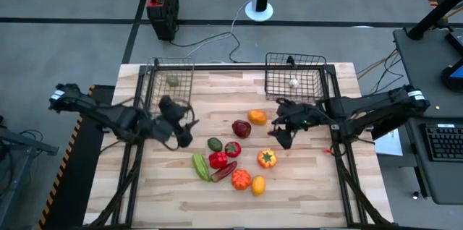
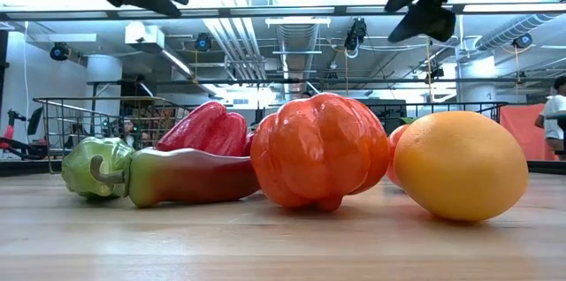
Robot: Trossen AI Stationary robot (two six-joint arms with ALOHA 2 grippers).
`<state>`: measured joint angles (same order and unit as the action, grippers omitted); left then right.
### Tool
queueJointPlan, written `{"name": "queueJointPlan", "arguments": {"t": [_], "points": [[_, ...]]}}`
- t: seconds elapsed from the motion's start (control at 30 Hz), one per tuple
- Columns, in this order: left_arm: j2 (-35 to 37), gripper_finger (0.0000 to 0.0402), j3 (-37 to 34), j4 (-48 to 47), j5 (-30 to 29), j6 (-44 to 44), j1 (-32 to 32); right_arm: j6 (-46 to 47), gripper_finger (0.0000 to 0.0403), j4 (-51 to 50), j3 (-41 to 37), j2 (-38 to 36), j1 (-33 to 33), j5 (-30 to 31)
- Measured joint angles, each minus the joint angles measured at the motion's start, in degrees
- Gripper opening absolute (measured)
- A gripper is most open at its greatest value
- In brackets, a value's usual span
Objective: Sort produce into baskets
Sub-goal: Put the orange tomato into the brown wire basket
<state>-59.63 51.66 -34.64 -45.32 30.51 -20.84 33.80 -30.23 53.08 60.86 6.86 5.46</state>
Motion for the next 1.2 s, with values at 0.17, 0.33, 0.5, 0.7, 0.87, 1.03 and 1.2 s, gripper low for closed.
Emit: {"name": "queueJointPlan", "arguments": {"t": [0.17, 0.33, 0.5, 0.7, 0.87, 1.03, 1.2], "points": [[-4.85, 0.0233, -0.04, 3.16, 1.45, 0.36, -3.39, 0.58, 0.0242, -2.00, 0.00, 0.02, 4.29, -0.13], [-10.54, 0.0233, -0.04, 7.42, 10.27, -0.80, -3.63, -2.95, 0.0242, -8.38, 0.00, 1.44, 9.07, 0.40], [-16.71, 0.0233, -0.07, 15.93, 10.29, -9.94, -3.61, -10.44, 0.0242, -9.74, -0.30, 7.07, 15.34, 8.86], [-19.68, 0.0233, -0.04, 24.35, 9.99, -16.59, -3.31, -7.55, 0.0271, -6.96, 0.06, 13.51, 16.56, 9.66], [-19.56, 0.0233, -0.04, 25.29, 9.85, -16.48, -3.17, -7.32, 0.0319, -4.46, 0.07, 18.41, 16.54, 9.62], [-19.28, 0.0233, -0.04, 25.32, 9.81, -15.67, -3.17, -7.32, 0.0360, -2.93, 0.11, 22.83, 16.52, 8.72], [-19.28, 0.0233, -0.04, 25.45, 9.79, -14.99, -3.17, -8.00, 0.0368, -0.29, 0.09, 25.94, 16.52, 6.41]]}}
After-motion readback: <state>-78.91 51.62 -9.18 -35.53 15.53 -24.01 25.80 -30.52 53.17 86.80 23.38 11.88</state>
